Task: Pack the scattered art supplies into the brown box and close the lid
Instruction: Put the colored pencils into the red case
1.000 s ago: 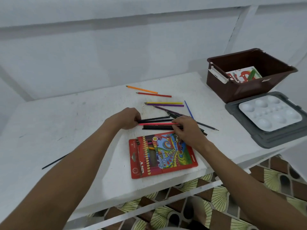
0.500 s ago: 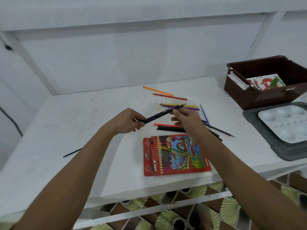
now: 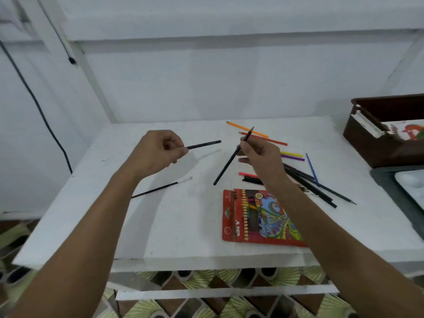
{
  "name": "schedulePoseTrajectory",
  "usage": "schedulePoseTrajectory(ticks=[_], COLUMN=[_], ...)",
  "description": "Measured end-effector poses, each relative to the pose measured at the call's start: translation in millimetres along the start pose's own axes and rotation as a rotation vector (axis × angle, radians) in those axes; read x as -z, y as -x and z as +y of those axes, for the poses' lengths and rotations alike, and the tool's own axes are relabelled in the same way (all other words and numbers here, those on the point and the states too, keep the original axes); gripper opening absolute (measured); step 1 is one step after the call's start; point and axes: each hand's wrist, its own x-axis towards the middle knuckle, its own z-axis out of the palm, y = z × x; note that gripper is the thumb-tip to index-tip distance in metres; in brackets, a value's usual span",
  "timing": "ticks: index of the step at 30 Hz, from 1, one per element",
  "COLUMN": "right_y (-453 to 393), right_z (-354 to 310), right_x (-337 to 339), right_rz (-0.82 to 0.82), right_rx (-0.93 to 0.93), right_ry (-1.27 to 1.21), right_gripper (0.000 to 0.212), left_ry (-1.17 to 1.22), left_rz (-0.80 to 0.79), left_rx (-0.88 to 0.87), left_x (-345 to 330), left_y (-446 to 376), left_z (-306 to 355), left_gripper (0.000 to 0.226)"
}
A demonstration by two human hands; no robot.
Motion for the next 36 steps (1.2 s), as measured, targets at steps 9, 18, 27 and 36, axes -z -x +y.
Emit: schedulePoseTrajectory(ticks=[9,18,27,36], right_y=[7.1,9.8,9.1,13.1], right_z=[-13.2,-15.2,-19.2,-15.5], right_x=[-31.8,-27.6,-24.3,-17.8], right_rz=[-0.179,-0.253,-0.317,-0.421], right_rx=[0.227,0.208,0.244,0.216], right_ry=[0.273,0.158,0.179,0.400], right_gripper=[0.023,0.025,0.024,0.024], left_ry=[-0.010,0.025,0.099,0.160], left_rz=[-0.079,-0.150,-0.159,-0.192], left_rx=[-0.150,-0.171,-0.164,-0.086], left_x=[-15.1,-32.0,-26.6,-25.7], left_y=[-5.7,-9.4,-7.4,9.5], left_z=[40.3,43.6,48.6,35.4], left_gripper=[0.011,0.008,0.031,0.013])
